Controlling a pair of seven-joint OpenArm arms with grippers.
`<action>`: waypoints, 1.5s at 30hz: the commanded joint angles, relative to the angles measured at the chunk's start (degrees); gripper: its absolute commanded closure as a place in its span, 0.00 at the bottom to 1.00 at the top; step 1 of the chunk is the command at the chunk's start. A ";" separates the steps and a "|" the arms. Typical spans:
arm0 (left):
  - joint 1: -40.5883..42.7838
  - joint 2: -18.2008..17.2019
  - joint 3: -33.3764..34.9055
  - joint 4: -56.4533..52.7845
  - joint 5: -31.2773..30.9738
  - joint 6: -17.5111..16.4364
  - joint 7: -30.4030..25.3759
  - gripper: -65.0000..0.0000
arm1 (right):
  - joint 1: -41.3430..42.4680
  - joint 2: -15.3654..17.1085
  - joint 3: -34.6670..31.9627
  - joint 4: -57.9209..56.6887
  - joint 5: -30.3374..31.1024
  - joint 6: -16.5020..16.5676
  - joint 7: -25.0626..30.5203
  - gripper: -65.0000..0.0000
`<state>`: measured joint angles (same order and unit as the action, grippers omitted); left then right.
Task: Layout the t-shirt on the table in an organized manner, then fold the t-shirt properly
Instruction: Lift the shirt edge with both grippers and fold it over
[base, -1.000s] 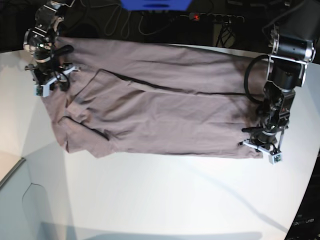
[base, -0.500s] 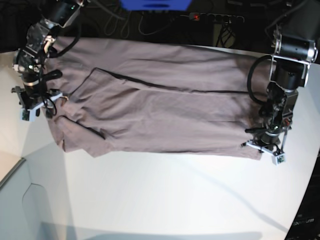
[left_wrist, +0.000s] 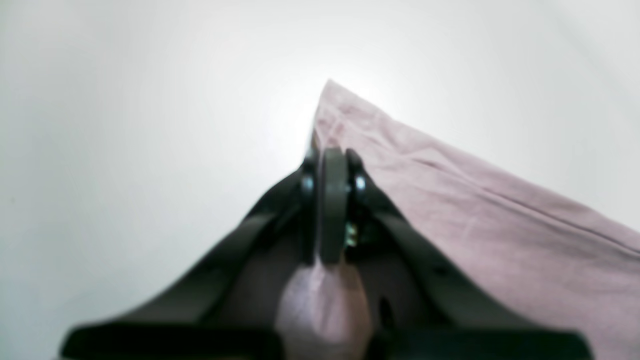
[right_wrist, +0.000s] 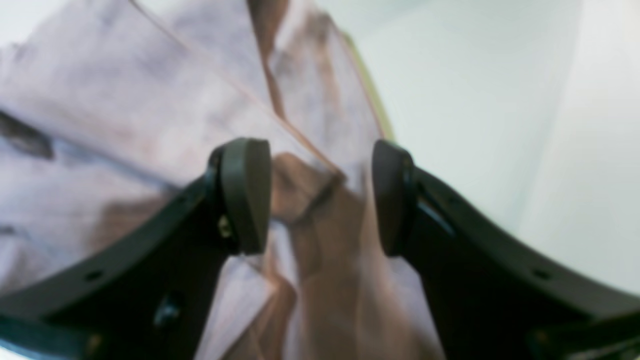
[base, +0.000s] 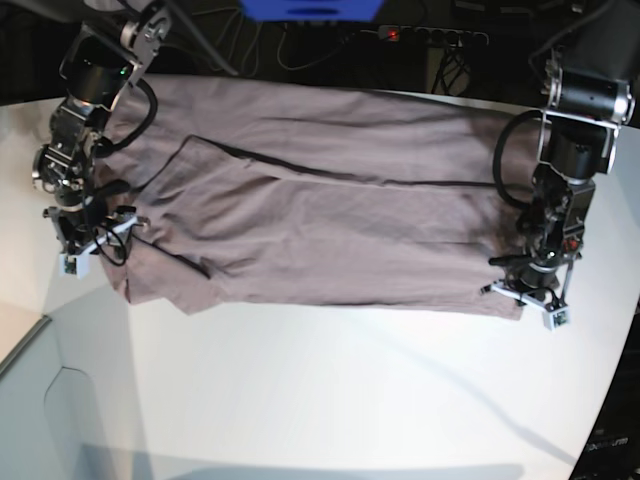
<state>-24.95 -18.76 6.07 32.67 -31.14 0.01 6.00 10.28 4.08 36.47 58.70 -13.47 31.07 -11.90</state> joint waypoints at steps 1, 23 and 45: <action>-1.56 -0.71 -0.31 0.87 -0.21 0.03 -1.30 1.00 | 1.10 0.80 0.06 0.86 0.68 -0.17 1.40 0.49; -1.56 -0.62 -0.31 0.87 0.06 0.03 -1.38 1.00 | -0.57 0.45 -3.55 0.78 0.68 -0.17 1.40 0.81; -1.56 -0.88 -0.31 0.87 -0.21 0.03 -1.38 1.00 | -0.48 -0.87 -3.46 10.01 0.86 -0.17 1.48 1.00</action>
<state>-24.95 -18.87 6.07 32.67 -31.14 0.01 5.93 8.84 2.52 32.91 67.66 -13.26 31.14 -11.86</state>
